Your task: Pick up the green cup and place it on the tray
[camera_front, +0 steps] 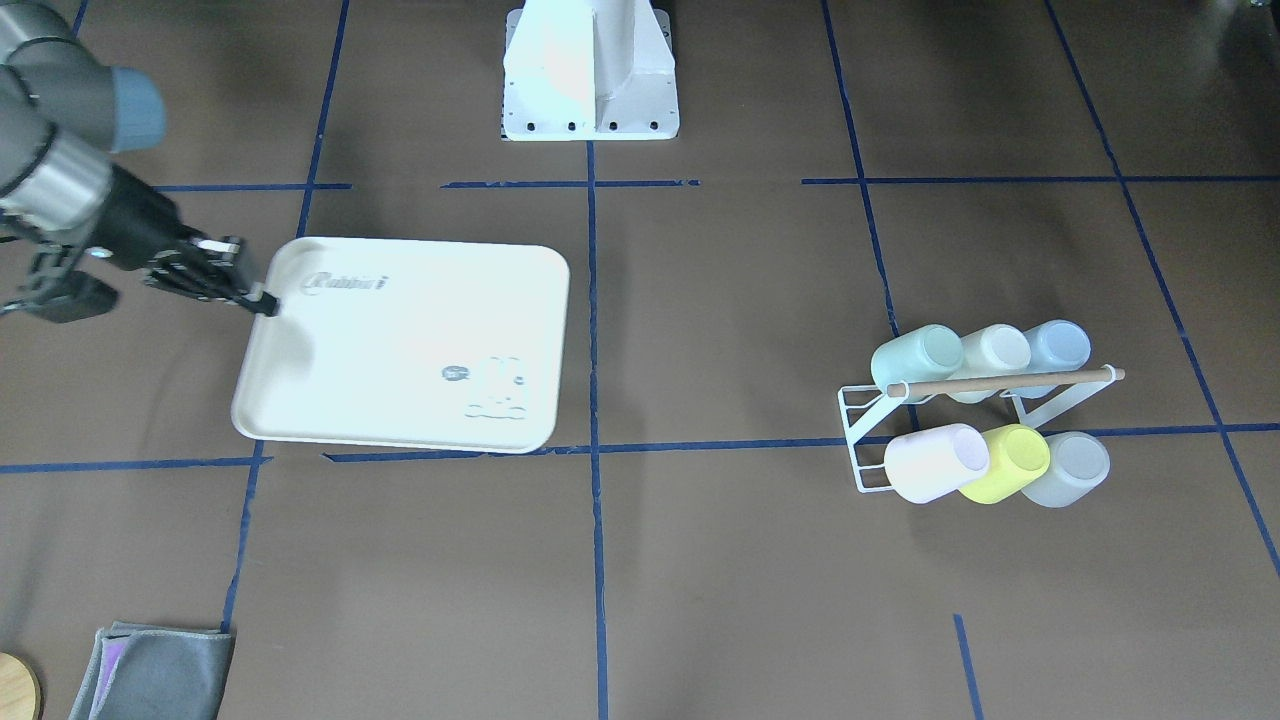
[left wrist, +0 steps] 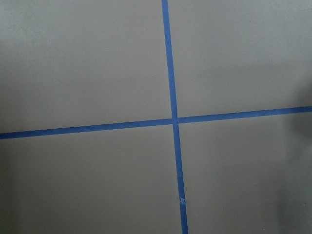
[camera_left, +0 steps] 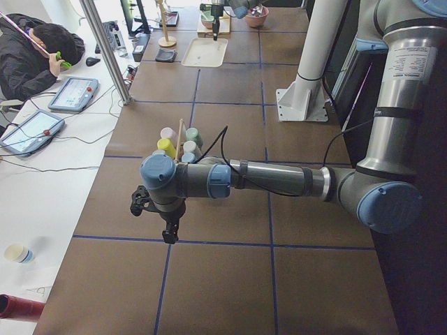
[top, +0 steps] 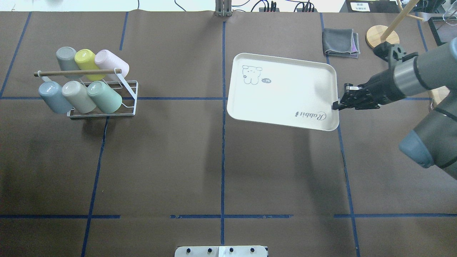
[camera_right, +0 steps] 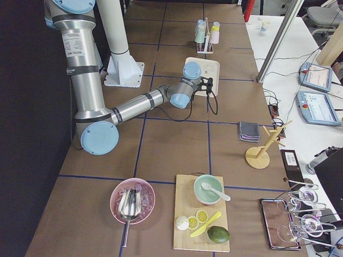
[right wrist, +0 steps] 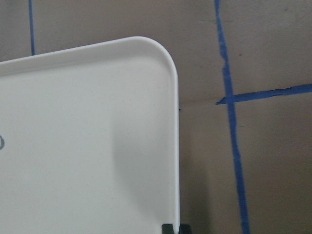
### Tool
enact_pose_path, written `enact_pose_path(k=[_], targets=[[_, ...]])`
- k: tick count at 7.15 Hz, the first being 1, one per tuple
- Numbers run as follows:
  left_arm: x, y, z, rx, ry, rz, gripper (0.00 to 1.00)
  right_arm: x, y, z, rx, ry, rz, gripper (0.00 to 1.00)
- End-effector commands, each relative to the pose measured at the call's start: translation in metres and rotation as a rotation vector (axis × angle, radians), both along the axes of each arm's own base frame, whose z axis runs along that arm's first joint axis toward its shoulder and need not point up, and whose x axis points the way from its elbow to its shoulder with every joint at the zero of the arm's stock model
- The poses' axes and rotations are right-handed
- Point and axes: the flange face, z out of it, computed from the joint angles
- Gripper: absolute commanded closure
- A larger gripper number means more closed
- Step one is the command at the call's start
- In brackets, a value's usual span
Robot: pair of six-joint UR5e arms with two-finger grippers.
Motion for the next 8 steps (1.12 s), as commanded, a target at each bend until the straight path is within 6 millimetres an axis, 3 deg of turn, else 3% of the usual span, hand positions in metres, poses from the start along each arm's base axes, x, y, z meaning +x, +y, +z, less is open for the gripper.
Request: enact_pose_path(k=[1, 3, 8], targets=[[0.001, 0.0, 0.0, -0.001, 0.0, 0.001, 0.0, -0.109, 0.057, -0.027, 0.046, 0.023, 0.024, 1.0], [0.0, 0.002, 0.002, -0.004, 0.0, 0.0, 0.0, -0.166, 0.082, -0.045, 0.071, 0.023, -0.027, 1.0], [0.0, 0.001, 0.001, -0.002, 0.0, 0.001, 0.0, -0.183, 0.085, -0.033, 0.069, 0.05, -0.046, 0.96]])
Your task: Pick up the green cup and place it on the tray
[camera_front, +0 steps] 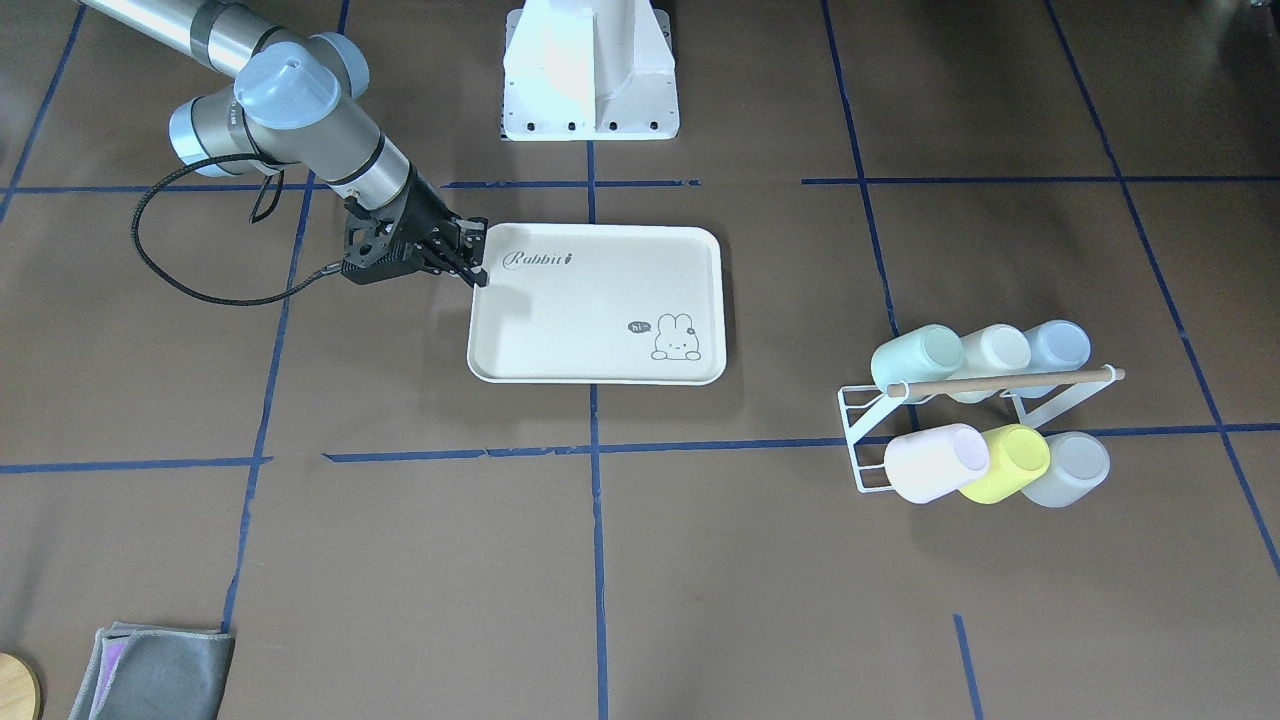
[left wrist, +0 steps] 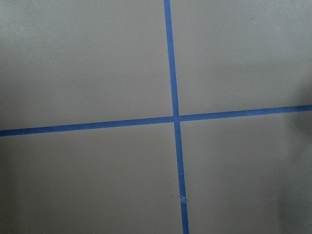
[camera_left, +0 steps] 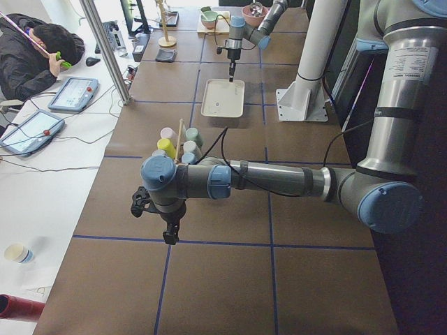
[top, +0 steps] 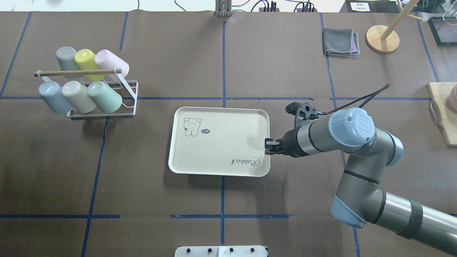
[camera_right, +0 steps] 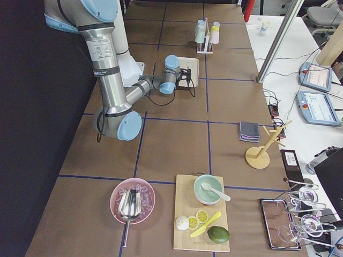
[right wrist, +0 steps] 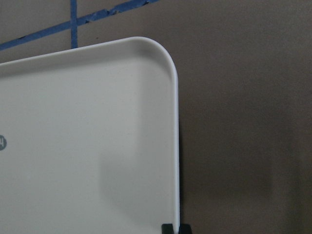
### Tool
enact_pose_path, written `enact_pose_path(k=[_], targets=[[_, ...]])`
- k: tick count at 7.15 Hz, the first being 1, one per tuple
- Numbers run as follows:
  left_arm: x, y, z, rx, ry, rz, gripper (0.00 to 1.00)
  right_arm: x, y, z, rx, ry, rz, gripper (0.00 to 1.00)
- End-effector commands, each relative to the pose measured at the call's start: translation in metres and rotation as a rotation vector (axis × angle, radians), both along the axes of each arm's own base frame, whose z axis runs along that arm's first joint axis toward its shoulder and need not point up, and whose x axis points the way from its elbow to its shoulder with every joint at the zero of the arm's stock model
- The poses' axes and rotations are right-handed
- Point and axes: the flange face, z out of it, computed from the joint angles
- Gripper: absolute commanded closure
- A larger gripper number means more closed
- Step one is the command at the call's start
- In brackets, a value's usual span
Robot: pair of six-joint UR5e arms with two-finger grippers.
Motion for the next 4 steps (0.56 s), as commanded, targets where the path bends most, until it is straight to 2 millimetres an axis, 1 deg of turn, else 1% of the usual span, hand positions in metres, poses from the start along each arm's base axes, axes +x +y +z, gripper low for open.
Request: enact_pose_path(k=[1, 2, 4], targets=[[0.0, 0.0, 0.0, 0.001, 0.0, 0.001, 0.0, -0.0042, 0.0004, 0.0029, -0.003, 0.006, -0.005, 0.48], [0.0, 0.0, 0.0, 0.001, 0.0, 0.001, 0.0, -0.0075, -0.0011, 0.0082, 0.0, 0.012, -0.002, 0.0], [-0.0001, -0.0023, -0.0034, 0.007, 0.0, -0.001, 0.0, -0.0037, -0.0035, 0.0041, 0.001, 0.002, -0.001, 0.0]])
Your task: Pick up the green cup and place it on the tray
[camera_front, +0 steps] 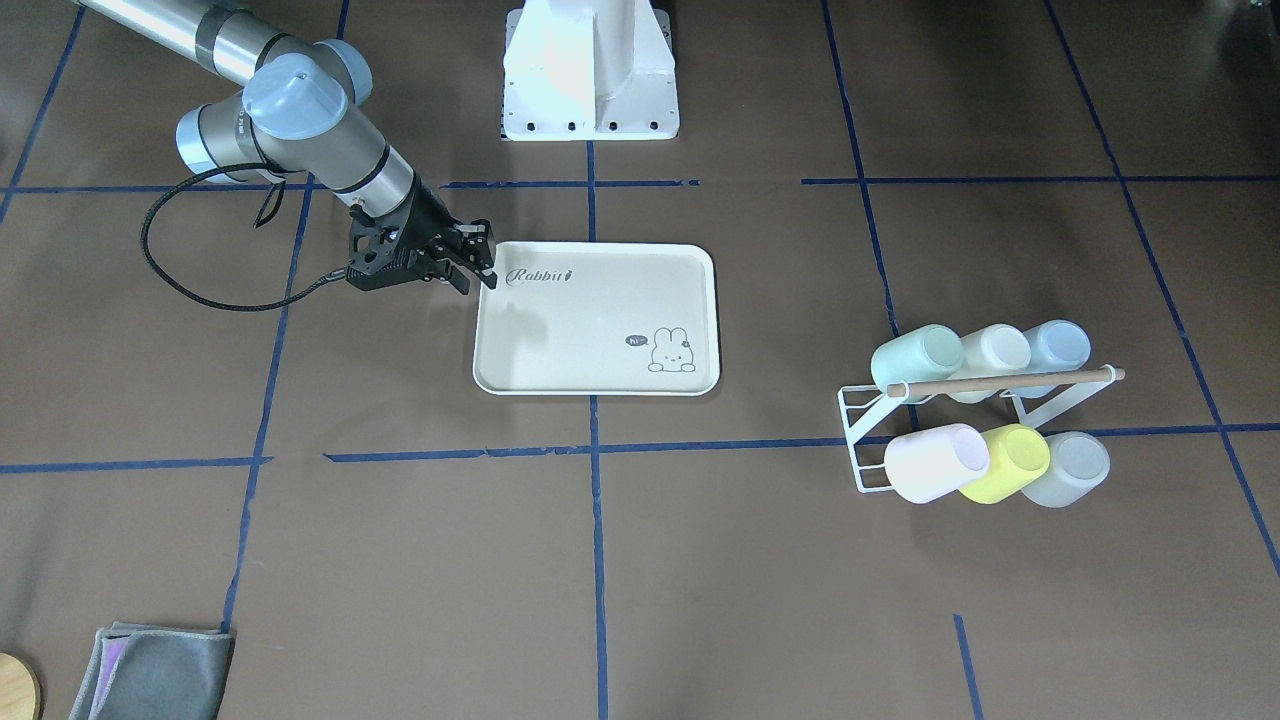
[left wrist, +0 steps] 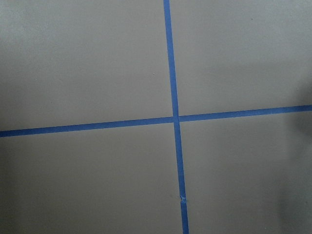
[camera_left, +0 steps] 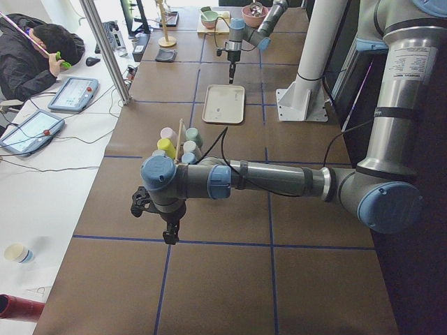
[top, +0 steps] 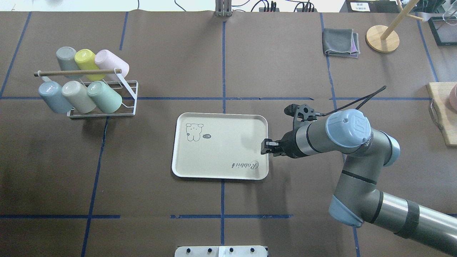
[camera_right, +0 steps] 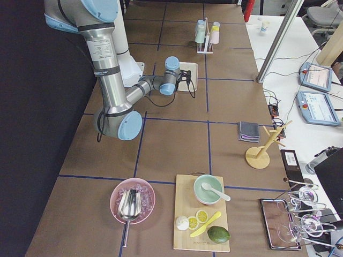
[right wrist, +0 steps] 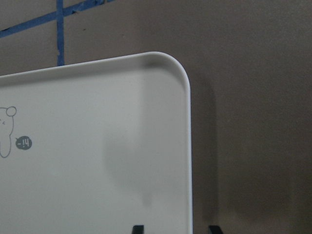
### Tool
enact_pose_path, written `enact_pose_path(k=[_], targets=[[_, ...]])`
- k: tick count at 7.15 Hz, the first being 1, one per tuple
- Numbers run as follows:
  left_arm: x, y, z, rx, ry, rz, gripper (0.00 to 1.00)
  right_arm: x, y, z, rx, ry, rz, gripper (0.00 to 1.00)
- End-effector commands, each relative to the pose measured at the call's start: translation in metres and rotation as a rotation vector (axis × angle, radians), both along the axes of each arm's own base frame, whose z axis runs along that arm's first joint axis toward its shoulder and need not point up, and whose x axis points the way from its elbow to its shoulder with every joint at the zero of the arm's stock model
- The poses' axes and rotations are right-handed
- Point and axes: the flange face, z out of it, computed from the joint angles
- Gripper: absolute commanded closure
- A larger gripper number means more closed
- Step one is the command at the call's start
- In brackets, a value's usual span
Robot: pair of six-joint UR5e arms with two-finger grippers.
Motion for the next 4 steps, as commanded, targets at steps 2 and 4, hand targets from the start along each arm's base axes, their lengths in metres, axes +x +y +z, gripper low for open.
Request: enact_pose_path(k=[2, 4], targets=[[0.001, -0.015, -0.043, 0.078, -0.009, 0.004, 0.0, 0.027, -0.022, -0.013, -0.019, -0.026, 0.015, 0.0], [0.007, -0.025, -0.092, 0.18, -0.017, 0.021, 0.0, 0.081, -0.039, -0.046, -0.087, 0.005, 0.026, 0.0]])
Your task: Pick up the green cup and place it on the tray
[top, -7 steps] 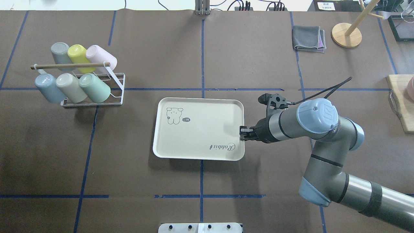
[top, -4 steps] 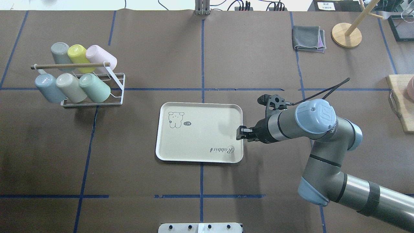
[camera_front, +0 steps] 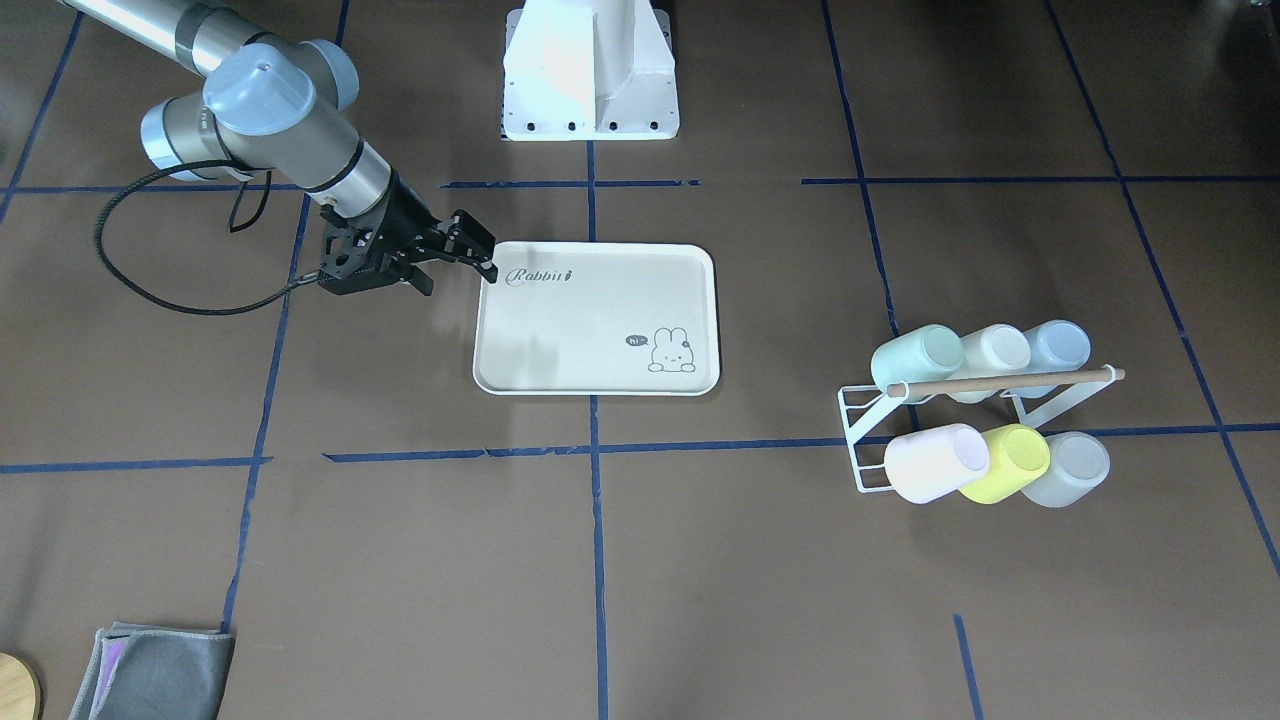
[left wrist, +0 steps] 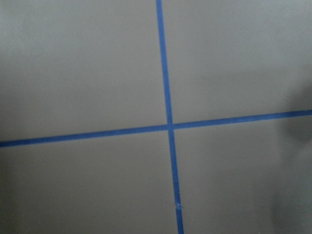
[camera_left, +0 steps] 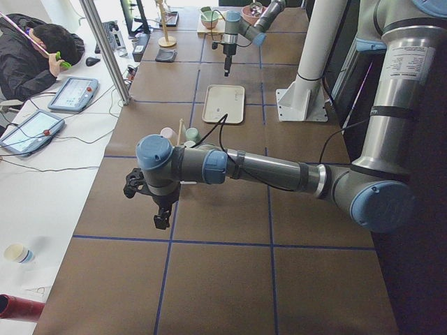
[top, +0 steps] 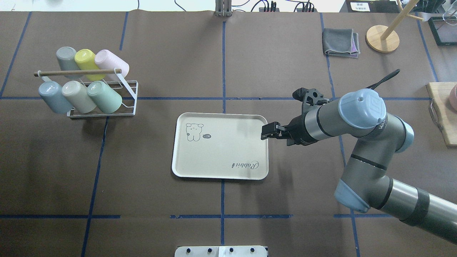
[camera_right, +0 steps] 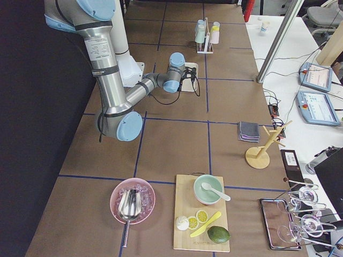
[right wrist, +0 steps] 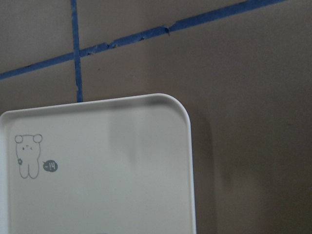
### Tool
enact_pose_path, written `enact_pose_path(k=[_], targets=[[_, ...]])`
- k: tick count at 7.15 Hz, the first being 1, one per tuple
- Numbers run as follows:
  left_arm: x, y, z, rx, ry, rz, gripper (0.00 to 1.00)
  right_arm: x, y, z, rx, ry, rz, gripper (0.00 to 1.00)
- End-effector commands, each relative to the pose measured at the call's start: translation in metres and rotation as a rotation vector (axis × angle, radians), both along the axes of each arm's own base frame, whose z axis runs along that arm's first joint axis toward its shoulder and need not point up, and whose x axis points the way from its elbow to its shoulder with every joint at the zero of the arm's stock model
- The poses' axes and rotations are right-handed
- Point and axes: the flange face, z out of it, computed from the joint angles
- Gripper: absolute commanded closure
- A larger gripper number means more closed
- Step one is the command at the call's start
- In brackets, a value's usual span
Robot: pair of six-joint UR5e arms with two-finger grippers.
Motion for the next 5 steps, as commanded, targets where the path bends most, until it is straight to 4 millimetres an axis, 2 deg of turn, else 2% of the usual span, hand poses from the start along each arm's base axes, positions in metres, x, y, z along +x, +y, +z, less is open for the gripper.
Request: enact_pose_path(k=[1, 2, 3, 4, 5], targets=[[0.021, -0.001, -0.064, 0.131, -0.004, 0.042, 0.0, 0.05, -0.014, -0.028, -0.059, 0.052, 0.037, 0.0], [0.034, 0.006, -0.101, 0.208, -0.003, 0.065, 0.0, 0.076, -0.026, -0.03, -0.086, 0.081, 0.076, 0.0], [0.053, 0.021, -0.144, 0.303, 0.003, 0.101, 0.0, 0.094, -0.035, -0.03, -0.087, 0.116, 0.085, 0.0], [0.078, 0.036, -0.173, 0.336, 0.011, 0.151, 0.0, 0.111, -0.044, -0.024, -0.06, 0.174, 0.077, 0.0], [0.102, 0.051, -0.196, 0.363, -0.061, 0.189, 0.0, 0.128, -0.053, -0.015, -0.037, 0.253, 0.053, 0.0]])
